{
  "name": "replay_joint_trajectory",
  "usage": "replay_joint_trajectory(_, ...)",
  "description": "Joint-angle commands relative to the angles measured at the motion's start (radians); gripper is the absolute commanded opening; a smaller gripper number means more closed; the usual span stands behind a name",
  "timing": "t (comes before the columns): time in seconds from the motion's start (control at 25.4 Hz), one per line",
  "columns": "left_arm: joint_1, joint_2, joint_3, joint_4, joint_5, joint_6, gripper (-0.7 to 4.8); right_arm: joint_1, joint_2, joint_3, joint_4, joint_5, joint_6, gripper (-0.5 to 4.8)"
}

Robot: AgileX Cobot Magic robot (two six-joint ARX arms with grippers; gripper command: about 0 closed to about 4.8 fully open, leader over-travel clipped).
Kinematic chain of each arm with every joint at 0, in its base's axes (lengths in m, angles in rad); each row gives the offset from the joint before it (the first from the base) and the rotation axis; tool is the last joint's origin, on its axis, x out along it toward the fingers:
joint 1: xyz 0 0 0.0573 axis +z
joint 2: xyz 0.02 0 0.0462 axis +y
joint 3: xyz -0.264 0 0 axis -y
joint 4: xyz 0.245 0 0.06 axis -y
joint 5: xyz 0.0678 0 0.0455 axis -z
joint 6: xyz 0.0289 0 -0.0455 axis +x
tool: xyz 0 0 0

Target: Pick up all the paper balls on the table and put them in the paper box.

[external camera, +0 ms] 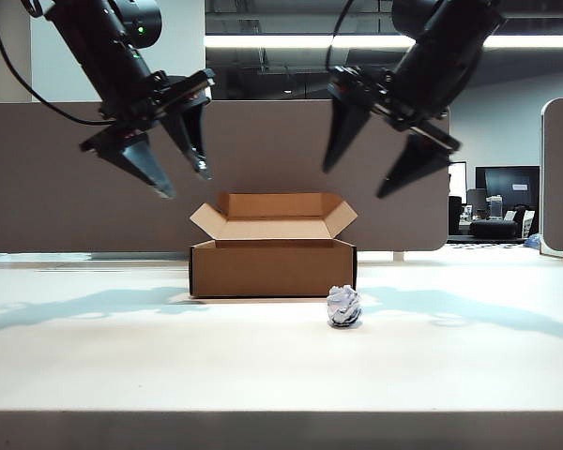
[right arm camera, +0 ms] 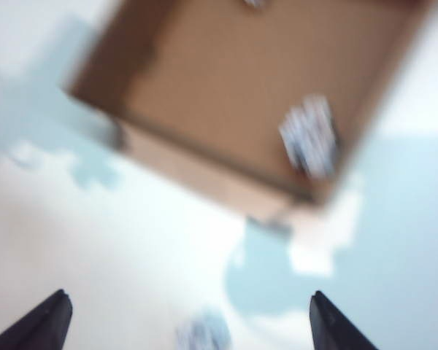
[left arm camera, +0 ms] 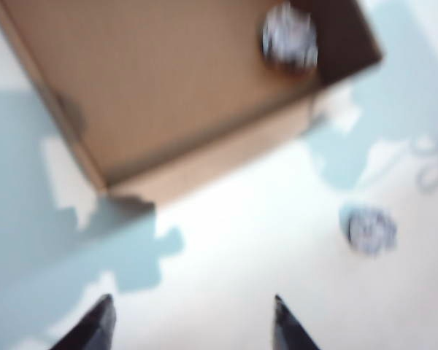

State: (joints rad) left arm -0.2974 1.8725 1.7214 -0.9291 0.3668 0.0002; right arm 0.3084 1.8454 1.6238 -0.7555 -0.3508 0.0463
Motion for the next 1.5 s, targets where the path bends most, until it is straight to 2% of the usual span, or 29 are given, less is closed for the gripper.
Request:
replay_joint_trajectory(0.04, -0.001, -0.027, 0.0, -0.124, 0.005, 0.031, 2.68, 0.032, -0.023, 0.006, -0.139, 0.045, -0.027, 4.41)
replay_joint_trajectory(0.08, -0.001, -0.035, 0.0, -0.15, 0.005, 0.039, 2.63, 0.046, -0.024, 0.006, -0.155, 0.079, -0.038, 4.41)
replay_joint_trajectory(0.12, -0.001, -0.04, 0.0, -0.168, 0.005, 0.05, 2.36, 0.066, -0.024, 0.005, -0.164, 0.121, -0.047, 4.41)
replay_joint_trajectory(0.2, -0.001, -0.06, -0.002, -0.21, 0.004, 0.076, 1.43, 0.119, -0.024, 0.002, -0.184, 0.208, -0.071, 4.41)
replay_joint_trajectory(0.35, 0.0, -0.138, -0.035, -0.232, -0.014, 0.105, 1.38, 0.223, -0.023, -0.021, -0.21, 0.376, -0.077, 4.39)
replay_joint_trajectory(0.47, 0.0, -0.206, -0.072, -0.245, -0.031, 0.113, 1.38, 0.259, -0.023, -0.042, -0.217, 0.454, -0.076, 4.36)
replay_joint_trajectory(0.63, 0.0, -0.331, -0.155, -0.236, -0.022, 0.116, 1.33, 0.264, -0.019, -0.072, -0.212, 0.45, -0.068, 4.2)
replay_joint_trajectory(0.79, 0.0, -0.534, -0.29, -0.208, -0.041, 0.111, 0.74, 0.261, -0.011, -0.101, -0.192, 0.437, -0.053, 4.17)
replay_joint_trajectory(1.06, 0.0, -0.858, -0.444, -0.083, -0.152, 0.051, 0.66, 0.264, 0.001, -0.139, -0.105, 0.403, -0.027, 4.17)
replay_joint_trajectory(1.18, 0.0, -0.9, -0.451, -0.08, -0.169, 0.051, 0.66, 0.264, 0.023, -0.138, -0.098, 0.397, -0.024, 4.16)
replay_joint_trajectory(1.34, 0.0, -0.913, -0.462, -0.113, -0.17, 0.051, 0.67, 0.265, 0.059, -0.139, -0.093, 0.395, -0.023, 3.63)
replay_joint_trajectory(1.5, 0.0, -0.912, -0.47, -0.129, -0.185, 0.051, 0.67, 0.265, 0.078, -0.139, -0.094, 0.396, -0.02, 3.6)
